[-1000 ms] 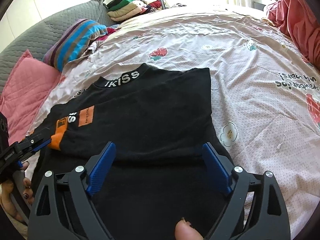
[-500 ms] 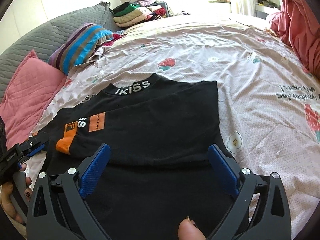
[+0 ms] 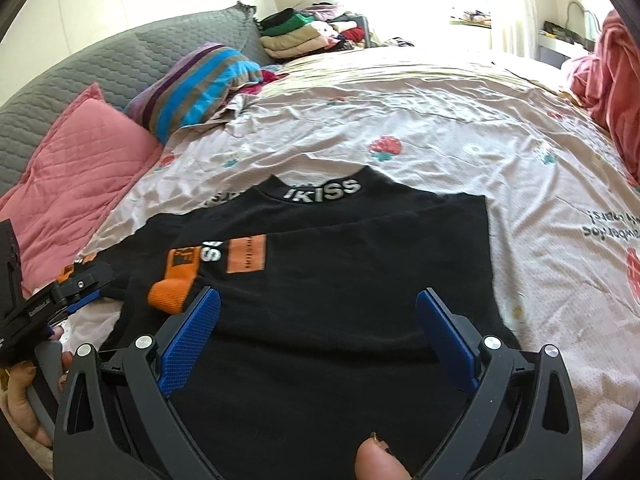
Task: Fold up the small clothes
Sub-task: 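Move the left tool to the orange cuff of the other sleeve, then grasp the orange cuff with the left tool and lift it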
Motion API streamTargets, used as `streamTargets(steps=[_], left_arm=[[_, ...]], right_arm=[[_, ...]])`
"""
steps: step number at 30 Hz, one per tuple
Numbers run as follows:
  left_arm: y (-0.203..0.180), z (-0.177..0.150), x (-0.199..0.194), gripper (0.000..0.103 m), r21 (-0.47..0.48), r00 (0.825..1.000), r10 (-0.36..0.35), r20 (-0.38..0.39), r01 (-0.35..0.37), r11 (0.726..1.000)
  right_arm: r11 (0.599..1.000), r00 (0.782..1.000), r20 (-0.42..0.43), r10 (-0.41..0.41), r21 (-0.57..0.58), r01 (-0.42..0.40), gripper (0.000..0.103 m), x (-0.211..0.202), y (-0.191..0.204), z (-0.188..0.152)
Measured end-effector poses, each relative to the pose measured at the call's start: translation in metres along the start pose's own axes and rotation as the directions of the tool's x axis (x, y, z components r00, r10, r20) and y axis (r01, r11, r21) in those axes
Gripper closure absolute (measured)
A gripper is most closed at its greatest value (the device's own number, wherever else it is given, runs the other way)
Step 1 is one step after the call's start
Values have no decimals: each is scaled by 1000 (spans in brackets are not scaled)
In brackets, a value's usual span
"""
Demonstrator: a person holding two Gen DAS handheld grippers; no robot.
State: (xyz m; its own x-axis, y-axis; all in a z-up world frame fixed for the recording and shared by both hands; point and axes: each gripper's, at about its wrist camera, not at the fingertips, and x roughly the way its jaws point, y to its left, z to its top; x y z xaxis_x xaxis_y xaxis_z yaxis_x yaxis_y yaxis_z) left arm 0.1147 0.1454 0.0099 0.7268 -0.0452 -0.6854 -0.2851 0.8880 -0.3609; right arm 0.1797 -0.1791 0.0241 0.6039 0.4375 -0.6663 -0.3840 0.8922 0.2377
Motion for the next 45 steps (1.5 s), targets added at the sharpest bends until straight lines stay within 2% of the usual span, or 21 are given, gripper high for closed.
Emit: streamTargets(steps=[14,17,26,35,45], left_arm=[[37,9,-16,9,-67,996,72,57,-69,995],[47,10,-17,9,-88,992,110,69,-103,991],[76,16,-29,9,-162,982,162,97,-145,976],[108,19,-40,9,-245,970,219,107,-188,951],[143,20,-50,9,-337,950,293,107,-243,910]], right_arm=[[991,998,0,59,-122,-59,4,14,63,9],[987,997,-1,72,-143,-72,4,17,75,11],[975,994,-11,112,-194,-112,4,29,110,15],[961,990,-14,140,-238,-139,4,38,139,21],[939,983,-29,180,-293,-181,4,52,169,26]])
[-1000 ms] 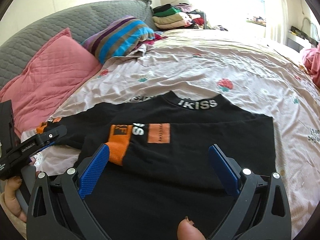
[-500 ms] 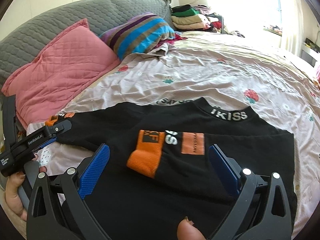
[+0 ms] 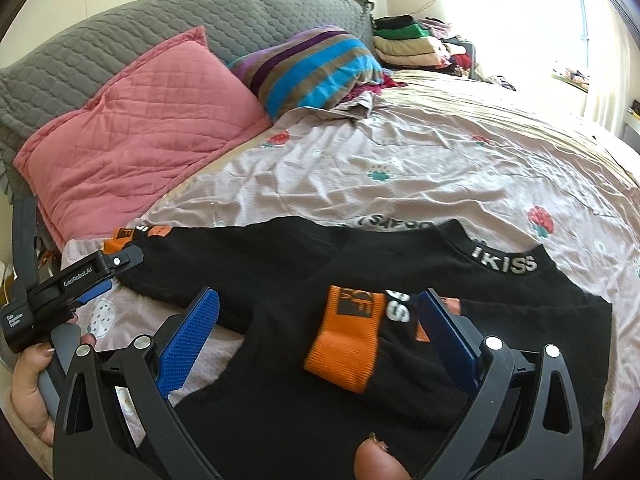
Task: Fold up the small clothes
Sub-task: 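Grasp the orange cuff with the left tool and lift it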
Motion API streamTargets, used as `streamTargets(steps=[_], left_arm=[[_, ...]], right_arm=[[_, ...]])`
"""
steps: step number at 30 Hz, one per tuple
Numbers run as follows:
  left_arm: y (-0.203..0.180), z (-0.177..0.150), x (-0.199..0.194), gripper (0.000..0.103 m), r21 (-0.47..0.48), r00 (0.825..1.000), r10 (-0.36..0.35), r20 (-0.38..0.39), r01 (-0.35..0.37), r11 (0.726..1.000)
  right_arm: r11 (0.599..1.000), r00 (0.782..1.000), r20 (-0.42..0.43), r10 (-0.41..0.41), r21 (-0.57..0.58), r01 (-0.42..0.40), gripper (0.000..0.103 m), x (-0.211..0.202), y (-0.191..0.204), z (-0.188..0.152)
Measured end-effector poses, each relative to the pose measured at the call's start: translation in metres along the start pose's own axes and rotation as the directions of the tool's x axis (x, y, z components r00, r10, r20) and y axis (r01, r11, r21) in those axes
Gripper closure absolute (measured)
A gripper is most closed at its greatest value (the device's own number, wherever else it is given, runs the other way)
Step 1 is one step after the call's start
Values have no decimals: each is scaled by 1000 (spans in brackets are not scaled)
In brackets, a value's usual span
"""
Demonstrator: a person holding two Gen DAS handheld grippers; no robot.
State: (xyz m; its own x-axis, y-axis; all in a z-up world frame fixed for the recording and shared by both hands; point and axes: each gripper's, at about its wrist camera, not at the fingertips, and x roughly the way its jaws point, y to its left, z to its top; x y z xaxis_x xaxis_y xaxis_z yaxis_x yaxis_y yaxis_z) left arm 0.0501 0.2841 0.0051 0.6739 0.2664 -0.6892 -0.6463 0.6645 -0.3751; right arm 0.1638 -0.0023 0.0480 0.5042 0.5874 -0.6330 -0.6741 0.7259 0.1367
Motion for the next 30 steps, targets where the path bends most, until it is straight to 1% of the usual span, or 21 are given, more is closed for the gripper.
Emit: streamTargets(steps=[3,8,14,17,18,20,23,26,28,29,30], left_arm=[[10,3,2,9,-24,999,51,12,-51,998],[27,9,5,9,-76,996,87,10,-86,993],[47,15,11,9,-145,994,109,-6,-109,983],[55,18,19,9,-174,993,111,-32,-115,978],[60,19,23,9,-189,992,122,-44,-129,974],[63,20,27,9,-205,992,119,-53,-127,970],[64,26,32,9,-194,991,130,-40,-135,972],[71,32,40,10,-223,990,131,-47,-138,965],[77,37,44,13,-250,992,126,-32,-130,959],[78,39,46,21,-256,992,124,-28,-127,958],[80,42,48,32,-265,992,123,-23,-125,956]], right_arm=[[1000,1000,-4,10,-16,-10,4,6,7,2],[999,999,-29,33,-31,-34,4,21,18,3],[997,997,-68,37,-72,-42,4,41,32,1],[995,995,-85,46,-87,-54,4,49,38,1],[995,995,-88,49,-87,-56,4,50,39,1],[994,994,-91,55,-84,-63,4,53,42,1],[995,993,-96,72,-63,-79,4,55,43,0],[996,991,-106,78,-42,-83,4,57,41,-2],[997,991,-114,71,-28,-75,4,57,39,-4],[997,991,-116,67,-21,-70,4,57,37,-5],[998,991,-117,63,-14,-65,4,57,35,-6]])
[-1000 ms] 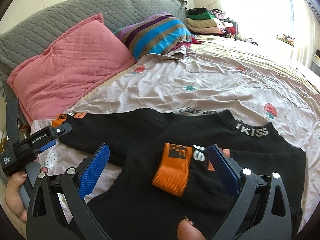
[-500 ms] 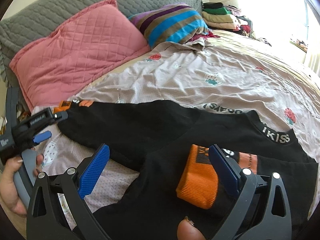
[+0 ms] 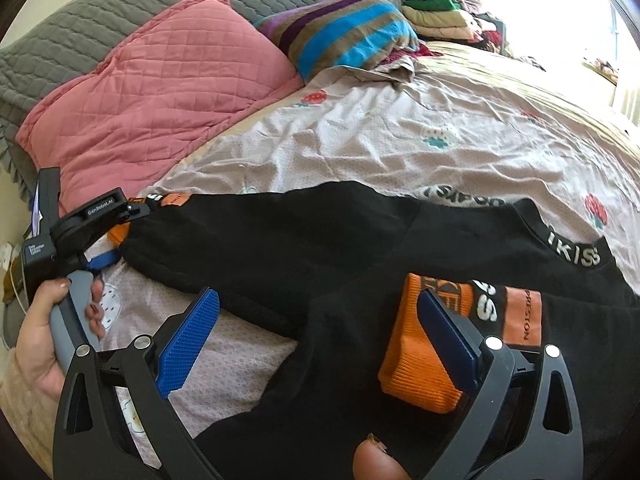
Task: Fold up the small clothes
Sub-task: 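Grasp the orange cuff with the left tool and lift it, then carry the sleeve across the shirt onto the folded sleeve with the left tool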
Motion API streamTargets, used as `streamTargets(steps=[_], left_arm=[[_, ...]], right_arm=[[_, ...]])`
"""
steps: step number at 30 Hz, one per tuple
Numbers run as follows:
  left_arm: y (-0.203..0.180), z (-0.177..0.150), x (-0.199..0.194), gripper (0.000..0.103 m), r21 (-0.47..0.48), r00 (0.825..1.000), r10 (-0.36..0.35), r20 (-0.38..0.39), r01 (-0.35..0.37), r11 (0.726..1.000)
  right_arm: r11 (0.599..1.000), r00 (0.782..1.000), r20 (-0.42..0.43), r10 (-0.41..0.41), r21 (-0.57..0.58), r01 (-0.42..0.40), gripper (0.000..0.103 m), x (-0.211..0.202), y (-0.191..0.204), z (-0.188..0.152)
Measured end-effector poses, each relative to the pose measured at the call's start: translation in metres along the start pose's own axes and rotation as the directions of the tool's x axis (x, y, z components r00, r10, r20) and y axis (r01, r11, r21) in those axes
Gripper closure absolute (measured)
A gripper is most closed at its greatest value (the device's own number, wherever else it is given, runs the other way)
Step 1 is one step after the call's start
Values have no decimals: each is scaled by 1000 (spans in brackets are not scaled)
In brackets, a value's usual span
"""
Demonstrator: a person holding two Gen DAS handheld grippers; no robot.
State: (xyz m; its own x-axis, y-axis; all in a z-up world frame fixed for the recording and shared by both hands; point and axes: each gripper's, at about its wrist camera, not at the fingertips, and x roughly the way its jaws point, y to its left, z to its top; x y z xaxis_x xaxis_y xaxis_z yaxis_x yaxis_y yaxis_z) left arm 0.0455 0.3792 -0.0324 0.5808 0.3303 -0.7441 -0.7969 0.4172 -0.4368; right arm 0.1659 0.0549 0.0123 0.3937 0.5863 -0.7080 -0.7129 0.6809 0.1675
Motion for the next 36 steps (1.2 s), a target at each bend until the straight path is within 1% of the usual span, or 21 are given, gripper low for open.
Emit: streamTargets(steps=[1,2,3,4,6,10,11,13,14,16,18,20,22,23,24,26,29,33,36], left_arm=[[2,2,2,38,-11,1000,-1,3,1,1000],[3,4,5,49,-21,1000,1,3,-1,1000],[5,5,9,54,-41,1000,6,1,-5,999],[8,6,11,57,-58,1000,3,2,-3,998],[12,9,12,73,-80,1000,-9,9,10,997],[11,10,9,84,-74,998,-58,17,59,996],[10,10,3,92,-74,996,-88,31,90,993],[6,10,-8,92,-65,989,-135,59,139,988],[3,9,-18,92,-54,982,-174,79,179,982],[-3,5,-30,92,-30,971,-215,102,219,975],[-11,-2,-45,93,3,955,-271,119,272,962],[-19,-9,-57,93,38,941,-313,131,311,950],[-30,-17,-71,93,84,922,-360,141,352,932],[-34,-20,-73,94,97,918,-371,142,360,928],[-40,-25,-80,94,122,907,-396,141,381,917],[-51,-32,-86,94,155,894,-427,138,406,900],[-68,-44,-96,94,197,869,-481,115,455,868],[-87,-61,-108,94,239,847,-526,82,495,835],[-99,-73,-118,94,267,834,-549,59,517,813]], right_arm=[[1000,1000,0,-6,11,6,4,0,-3,-1],[1000,1000,0,-14,19,14,4,-1,-5,-1],[999,1000,0,-29,26,29,4,-2,-7,-2],[999,999,3,-44,33,44,4,-3,-10,-3],[997,998,8,-57,47,57,4,-7,-14,-5],[994,998,9,-65,93,64,4,-16,-25,-10],[993,998,11,-69,101,68,4,-17,-27,-11],[990,996,29,-90,111,86,4,-26,-31,-16],[989,995,36,-98,111,94,4,-29,-31,-17],[986,991,53,-120,121,113,4,-38,-35,-22],[983,990,59,-130,136,121,4,-44,-40,-27],[979,989,64,-133,164,121,4,-51,-48,-34],[974,988,64,-139,189,124,4,-57,-56,-39],[973,988,64,-143,195,128,4,-59,-58,-40],[970,987,65,-149,202,133,4,-62,-62,-42],[965,985,68,-161,220,142,4,-70,-71,-46],[954,980,76,-183,253,158,4,-82,-86,-51],[939,977,80,-200,302,167,4,-96,-105,-59],[933,975,84,-205,319,169,4,-105,-115,-63]])
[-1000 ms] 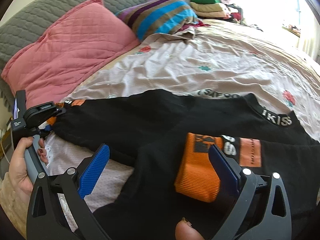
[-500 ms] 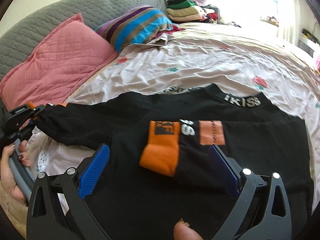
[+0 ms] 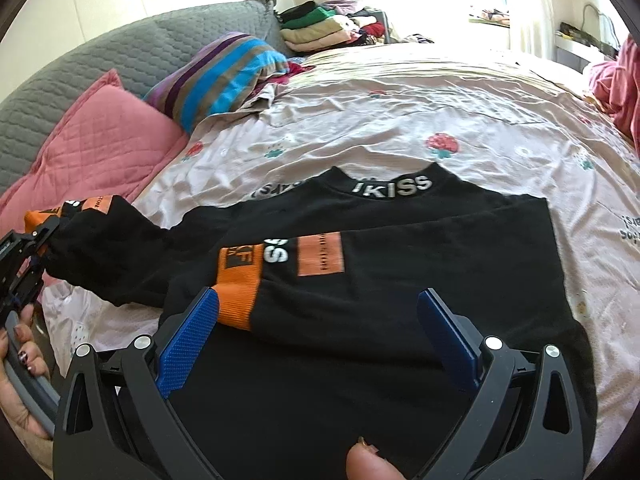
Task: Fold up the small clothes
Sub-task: 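Carry the sleeve across the shirt onto the folded sleeve with the left tool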
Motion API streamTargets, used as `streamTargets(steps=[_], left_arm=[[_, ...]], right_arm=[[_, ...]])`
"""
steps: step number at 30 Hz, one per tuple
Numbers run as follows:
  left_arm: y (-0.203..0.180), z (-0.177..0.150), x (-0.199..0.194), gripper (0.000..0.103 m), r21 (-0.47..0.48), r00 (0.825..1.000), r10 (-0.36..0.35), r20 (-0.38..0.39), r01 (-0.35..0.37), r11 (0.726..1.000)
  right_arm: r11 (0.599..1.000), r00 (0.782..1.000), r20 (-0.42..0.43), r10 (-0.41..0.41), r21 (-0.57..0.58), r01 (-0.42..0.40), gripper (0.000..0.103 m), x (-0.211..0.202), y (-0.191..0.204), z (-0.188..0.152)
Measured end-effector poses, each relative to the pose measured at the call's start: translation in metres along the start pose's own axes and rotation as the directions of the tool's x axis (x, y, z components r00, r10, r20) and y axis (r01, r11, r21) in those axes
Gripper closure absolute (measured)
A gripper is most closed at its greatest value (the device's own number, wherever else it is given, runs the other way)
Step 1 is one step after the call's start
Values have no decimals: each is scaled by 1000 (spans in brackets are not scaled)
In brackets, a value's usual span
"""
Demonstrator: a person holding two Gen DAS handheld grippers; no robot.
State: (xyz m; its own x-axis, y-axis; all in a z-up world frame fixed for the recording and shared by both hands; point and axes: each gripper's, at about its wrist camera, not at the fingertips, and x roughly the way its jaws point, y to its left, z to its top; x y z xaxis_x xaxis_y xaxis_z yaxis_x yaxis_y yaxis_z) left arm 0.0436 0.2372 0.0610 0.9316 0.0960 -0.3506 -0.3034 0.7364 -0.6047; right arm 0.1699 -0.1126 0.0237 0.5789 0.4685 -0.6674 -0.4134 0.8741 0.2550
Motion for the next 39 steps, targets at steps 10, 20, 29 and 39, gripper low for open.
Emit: streamTargets(steps=[10,20,29,39], left_arm=[[-49,-28,8,97,111,992,-84,-96,95,989],[-91,-66,17,99,209,970,-119,-211,164,964],[-118,-104,35,99,260,933,-134,-333,228,938],[-132,-139,48,99,312,895,-106,-432,259,914]], right_arm=[[999,999,20,-40,19,40,4,-21,-29,-5],[995,996,32,-83,65,81,4,-37,-62,-8],[986,992,32,-120,117,116,4,-52,-94,-14],[974,989,38,-144,183,135,4,-61,-121,-16]])
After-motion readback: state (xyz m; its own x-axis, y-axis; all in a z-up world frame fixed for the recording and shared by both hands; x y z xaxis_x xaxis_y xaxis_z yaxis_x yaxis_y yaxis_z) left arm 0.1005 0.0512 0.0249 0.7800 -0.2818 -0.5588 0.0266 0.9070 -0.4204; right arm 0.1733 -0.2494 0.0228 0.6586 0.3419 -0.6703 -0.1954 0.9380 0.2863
